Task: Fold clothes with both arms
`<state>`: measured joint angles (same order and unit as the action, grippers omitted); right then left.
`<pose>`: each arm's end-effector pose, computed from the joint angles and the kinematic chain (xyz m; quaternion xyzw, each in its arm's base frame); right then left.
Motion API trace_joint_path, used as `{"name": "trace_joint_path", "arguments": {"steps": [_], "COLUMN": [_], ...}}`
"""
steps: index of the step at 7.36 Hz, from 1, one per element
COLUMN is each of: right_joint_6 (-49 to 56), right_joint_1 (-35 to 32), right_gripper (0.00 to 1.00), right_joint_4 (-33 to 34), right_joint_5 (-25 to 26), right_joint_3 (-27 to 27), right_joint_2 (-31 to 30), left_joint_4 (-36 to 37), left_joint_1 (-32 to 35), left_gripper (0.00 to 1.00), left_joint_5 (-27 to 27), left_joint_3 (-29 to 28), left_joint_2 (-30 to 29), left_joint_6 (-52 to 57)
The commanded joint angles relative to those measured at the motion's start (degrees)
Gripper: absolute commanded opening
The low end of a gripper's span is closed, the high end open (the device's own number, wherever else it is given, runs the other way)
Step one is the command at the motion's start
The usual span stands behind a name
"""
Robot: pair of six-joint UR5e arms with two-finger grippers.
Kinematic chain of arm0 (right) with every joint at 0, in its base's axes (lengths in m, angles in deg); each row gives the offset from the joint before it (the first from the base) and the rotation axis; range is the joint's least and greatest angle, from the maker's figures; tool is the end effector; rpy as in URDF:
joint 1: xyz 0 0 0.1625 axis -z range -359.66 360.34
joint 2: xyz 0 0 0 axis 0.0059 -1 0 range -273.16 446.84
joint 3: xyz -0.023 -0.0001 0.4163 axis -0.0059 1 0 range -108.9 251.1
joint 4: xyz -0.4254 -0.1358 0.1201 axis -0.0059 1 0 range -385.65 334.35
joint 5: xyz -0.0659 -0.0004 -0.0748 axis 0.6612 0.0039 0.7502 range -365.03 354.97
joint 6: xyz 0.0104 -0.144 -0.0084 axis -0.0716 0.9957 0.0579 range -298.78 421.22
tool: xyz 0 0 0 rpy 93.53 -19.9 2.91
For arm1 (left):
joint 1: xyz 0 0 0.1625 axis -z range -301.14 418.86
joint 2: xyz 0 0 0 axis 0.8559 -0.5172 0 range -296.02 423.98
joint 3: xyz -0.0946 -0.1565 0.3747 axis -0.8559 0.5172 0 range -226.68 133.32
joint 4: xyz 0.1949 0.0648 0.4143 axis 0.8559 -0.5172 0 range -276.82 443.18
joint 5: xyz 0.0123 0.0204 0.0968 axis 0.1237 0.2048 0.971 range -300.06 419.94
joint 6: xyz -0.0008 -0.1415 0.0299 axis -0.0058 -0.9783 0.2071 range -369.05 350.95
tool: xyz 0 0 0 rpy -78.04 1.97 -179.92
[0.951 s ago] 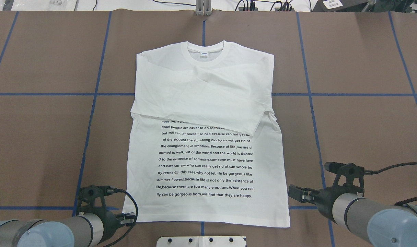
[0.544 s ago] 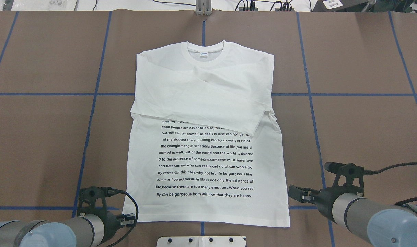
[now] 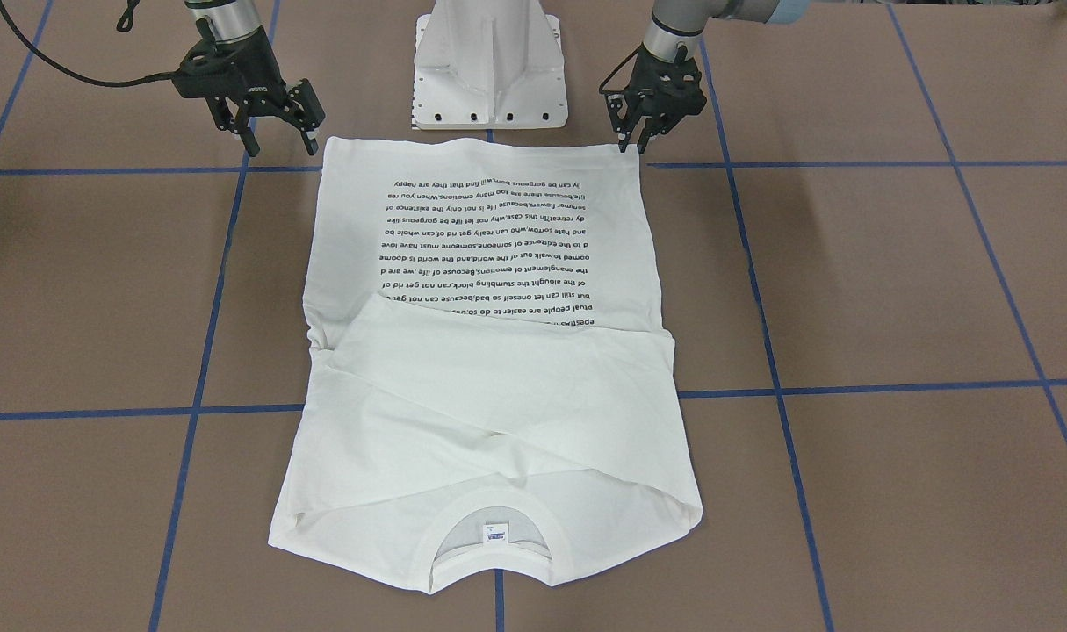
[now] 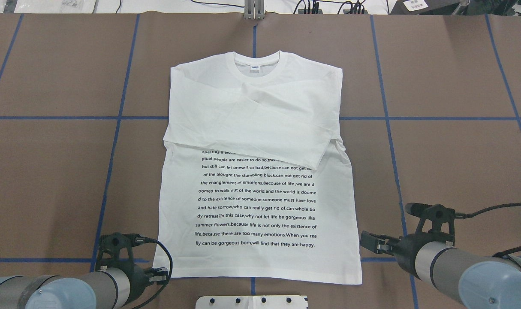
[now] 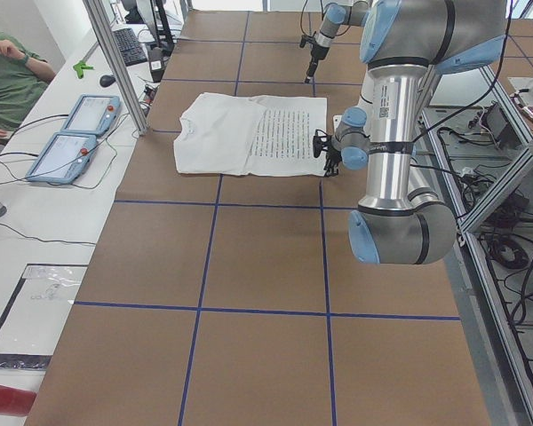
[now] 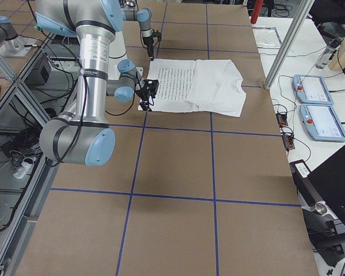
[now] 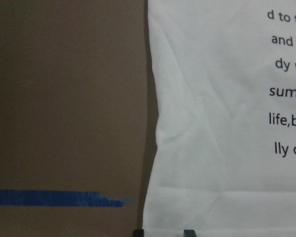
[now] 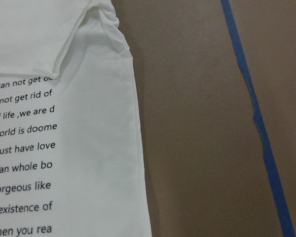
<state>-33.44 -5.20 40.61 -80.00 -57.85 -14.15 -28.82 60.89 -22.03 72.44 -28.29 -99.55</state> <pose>-0.4643 -0.2166 0.3725 0.1210 -0.4313 0.1361 0.8836 0.5631 -0.1736 0.3539 0.0686 0.4473 -0.0512 0.8903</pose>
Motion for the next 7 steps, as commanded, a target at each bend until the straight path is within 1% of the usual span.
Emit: {"name": "trace_joint_path", "arguments": {"steps": [1, 6, 7], "right_joint_6": [0.0, 0.0, 0.0], "right_joint_1": [0.0, 0.0, 0.0], "right_gripper": [1.00, 1.00, 1.00], "right_joint_4": [0.0, 0.0, 0.0], "right_joint_5": [0.0, 0.4, 0.3], "right_joint_3": [0.0, 0.0, 0.0], "right_joint_2": [0.0, 0.0, 0.0], "left_joint_4": [0.1, 0.3, 0.4], "left_joint_1": [-0.1, -0.3, -0.4], "left_gripper": [0.39, 0.38, 0.30], "left_joint_5": [0.0, -0.1, -0.2], "left_joint_3": [-0.3, -0.4, -0.5], "left_joint_2": [0.0, -0.2, -0.4], "left_joint_6": [0.1, 1.0, 1.0]}}
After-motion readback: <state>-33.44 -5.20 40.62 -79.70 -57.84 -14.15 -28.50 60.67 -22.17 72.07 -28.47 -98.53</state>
